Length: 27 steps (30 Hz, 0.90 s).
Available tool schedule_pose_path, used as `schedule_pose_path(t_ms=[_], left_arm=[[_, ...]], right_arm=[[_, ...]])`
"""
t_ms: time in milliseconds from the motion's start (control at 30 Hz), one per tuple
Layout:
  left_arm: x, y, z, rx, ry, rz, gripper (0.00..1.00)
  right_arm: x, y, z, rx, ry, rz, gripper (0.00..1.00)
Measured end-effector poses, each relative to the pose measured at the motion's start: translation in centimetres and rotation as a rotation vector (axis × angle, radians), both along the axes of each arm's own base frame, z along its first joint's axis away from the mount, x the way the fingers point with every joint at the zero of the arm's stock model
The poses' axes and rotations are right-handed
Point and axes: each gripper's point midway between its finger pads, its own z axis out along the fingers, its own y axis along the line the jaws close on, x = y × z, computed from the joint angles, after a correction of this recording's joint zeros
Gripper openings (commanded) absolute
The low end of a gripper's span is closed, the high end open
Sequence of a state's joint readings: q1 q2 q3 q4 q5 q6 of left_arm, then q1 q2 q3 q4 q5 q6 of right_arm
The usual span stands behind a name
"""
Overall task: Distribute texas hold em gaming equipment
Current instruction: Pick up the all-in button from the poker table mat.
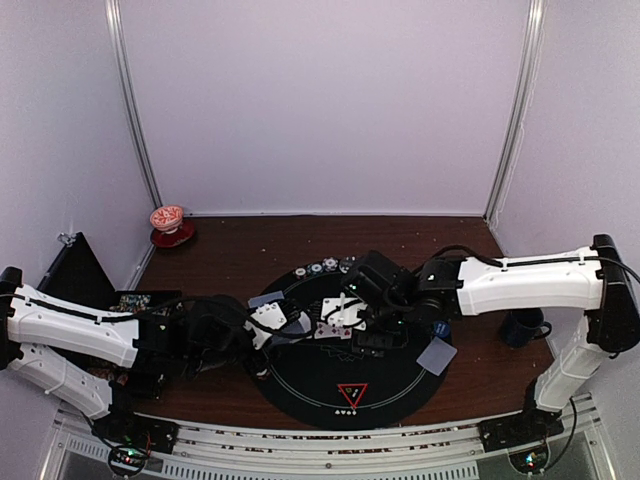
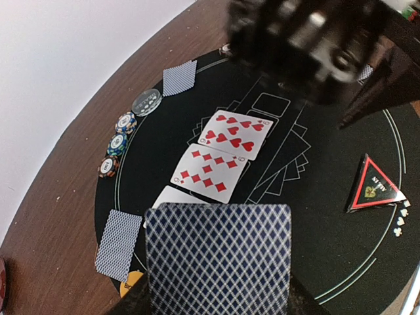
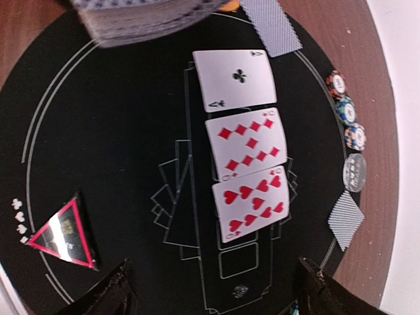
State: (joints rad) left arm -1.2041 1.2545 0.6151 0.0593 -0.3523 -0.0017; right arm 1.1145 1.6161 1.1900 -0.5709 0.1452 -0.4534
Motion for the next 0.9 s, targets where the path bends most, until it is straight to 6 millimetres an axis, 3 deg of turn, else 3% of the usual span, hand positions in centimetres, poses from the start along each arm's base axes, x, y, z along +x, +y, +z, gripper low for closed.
schedule_pose_path(t_ms=[200, 500, 900], left_arm=[[0.0, 0.0, 0.2, -0.005, -0.003, 0.000, 0.54], [0.0, 0.1, 0.5, -0.012, -0.007, 0.003, 0.54], [0.0, 0.1, 0.7, -0.019, -0.009, 0.003, 0.54]], right_arm=[[-2.9, -0.3, -2.8, -0.052, 0.147, 0.109, 0.93], [-5.5, -1.0, -8.4, -0.172, 0.316, 0.169, 0.95], [-8.9, -0.4, -9.8, -0.203, 0.397, 0.258, 0.97]])
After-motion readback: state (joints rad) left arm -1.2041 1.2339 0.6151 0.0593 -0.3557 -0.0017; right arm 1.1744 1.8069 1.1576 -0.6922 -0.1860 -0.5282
